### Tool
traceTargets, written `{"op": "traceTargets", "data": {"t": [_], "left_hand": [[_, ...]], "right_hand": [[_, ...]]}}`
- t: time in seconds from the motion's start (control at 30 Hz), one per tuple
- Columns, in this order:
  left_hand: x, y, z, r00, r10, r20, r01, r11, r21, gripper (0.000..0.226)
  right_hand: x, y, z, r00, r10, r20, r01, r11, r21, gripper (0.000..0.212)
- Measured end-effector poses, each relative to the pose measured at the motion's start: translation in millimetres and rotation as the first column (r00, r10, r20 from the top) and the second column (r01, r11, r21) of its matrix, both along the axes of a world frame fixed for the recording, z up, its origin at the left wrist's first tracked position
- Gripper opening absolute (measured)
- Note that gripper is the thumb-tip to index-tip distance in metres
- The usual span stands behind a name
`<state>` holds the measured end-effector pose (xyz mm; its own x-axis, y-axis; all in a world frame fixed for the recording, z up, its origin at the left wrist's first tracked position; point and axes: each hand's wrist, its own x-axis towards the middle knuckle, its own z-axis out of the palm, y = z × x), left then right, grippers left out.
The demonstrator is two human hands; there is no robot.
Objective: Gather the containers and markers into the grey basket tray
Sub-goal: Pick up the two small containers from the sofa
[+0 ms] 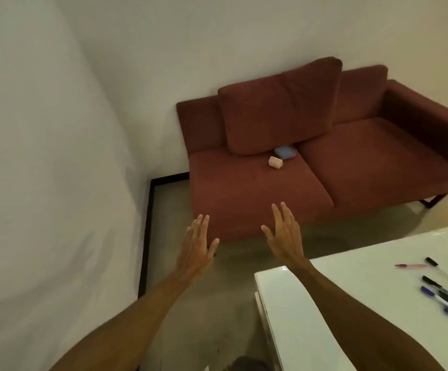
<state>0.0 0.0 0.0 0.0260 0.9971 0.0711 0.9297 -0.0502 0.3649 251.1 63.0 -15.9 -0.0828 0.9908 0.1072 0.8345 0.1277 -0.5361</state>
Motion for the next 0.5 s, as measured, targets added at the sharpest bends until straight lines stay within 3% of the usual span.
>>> {"op": "traceTargets", "data": {"t": [0.27,0.5], "left_hand": [[-25,174,-32,0.990,-0.132,0.048,0.135,0.987,-0.090,0.072],[-6,334,-41,0.971,-0.208,0.117,0.226,0.960,-0.168,0.072]], "right_hand": [[-12,132,-20,0.975,-0.220,-0.037,0.215,0.971,-0.102,0.069],[-7,259,-30,0.946,-0.320,-0.043,0.309,0.936,-0.166,0.069]]}}
